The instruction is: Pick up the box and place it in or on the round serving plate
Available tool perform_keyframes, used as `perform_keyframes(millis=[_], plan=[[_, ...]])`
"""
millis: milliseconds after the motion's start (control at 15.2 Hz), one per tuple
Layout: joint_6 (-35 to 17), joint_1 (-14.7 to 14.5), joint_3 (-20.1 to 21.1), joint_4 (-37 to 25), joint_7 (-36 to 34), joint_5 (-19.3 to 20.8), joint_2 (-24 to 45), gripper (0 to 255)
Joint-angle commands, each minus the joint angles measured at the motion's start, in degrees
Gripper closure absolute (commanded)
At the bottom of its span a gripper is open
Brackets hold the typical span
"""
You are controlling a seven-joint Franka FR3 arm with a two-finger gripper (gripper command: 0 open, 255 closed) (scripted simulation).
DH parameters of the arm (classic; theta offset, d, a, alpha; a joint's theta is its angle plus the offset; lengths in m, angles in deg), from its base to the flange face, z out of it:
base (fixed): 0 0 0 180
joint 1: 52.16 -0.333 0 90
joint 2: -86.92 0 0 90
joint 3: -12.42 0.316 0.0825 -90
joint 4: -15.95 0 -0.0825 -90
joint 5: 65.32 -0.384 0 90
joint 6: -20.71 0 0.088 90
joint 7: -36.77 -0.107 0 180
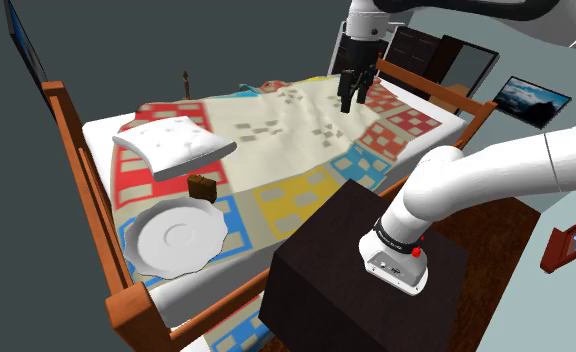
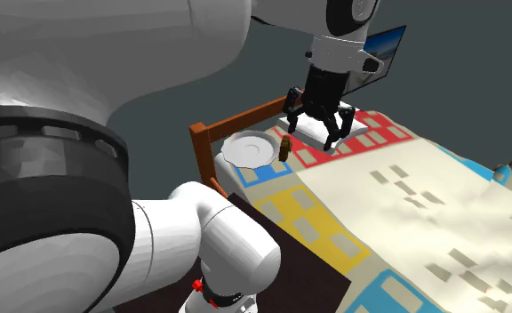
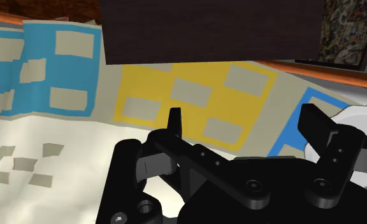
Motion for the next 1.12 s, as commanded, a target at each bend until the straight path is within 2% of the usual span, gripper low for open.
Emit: perform_keyframes(millis=[0, 528, 1056], plan=[[0.0, 0.0, 0.0, 0.0, 0.0, 0.0, 0.0, 0], [-14.97, -2.43, 4.97, 2.67, -5.63, -3.42, 10.37, 0], [-28.68, -4.21, 9.61, 0.09, -11.11, -4.52, 24.71, 0]])
